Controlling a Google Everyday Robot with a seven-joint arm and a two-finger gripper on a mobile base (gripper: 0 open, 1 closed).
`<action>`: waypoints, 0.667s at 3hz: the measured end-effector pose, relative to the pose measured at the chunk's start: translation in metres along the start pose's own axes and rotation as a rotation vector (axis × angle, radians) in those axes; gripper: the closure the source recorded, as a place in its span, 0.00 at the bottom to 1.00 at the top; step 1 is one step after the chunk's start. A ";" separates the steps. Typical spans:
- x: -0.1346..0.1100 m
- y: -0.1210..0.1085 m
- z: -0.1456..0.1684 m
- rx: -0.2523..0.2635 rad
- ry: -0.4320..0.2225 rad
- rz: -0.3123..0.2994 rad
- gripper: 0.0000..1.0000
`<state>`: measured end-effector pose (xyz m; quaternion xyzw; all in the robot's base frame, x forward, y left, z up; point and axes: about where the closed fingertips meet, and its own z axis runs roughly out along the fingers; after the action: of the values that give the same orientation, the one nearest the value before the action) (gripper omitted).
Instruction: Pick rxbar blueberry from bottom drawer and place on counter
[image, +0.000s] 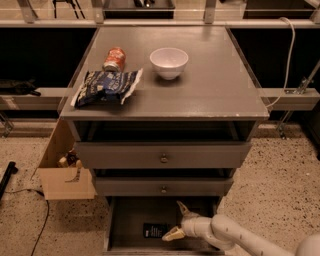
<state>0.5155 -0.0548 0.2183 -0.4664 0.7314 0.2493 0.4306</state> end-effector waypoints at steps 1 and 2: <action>0.005 -0.012 0.028 0.005 0.010 -0.034 0.00; 0.022 -0.014 0.037 0.028 0.020 -0.011 0.00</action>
Offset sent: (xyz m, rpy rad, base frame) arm 0.0277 0.0044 -0.0579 -0.0360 -0.0024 -0.0590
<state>0.5387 -0.0430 0.1811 -0.4668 0.7364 0.2322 0.4311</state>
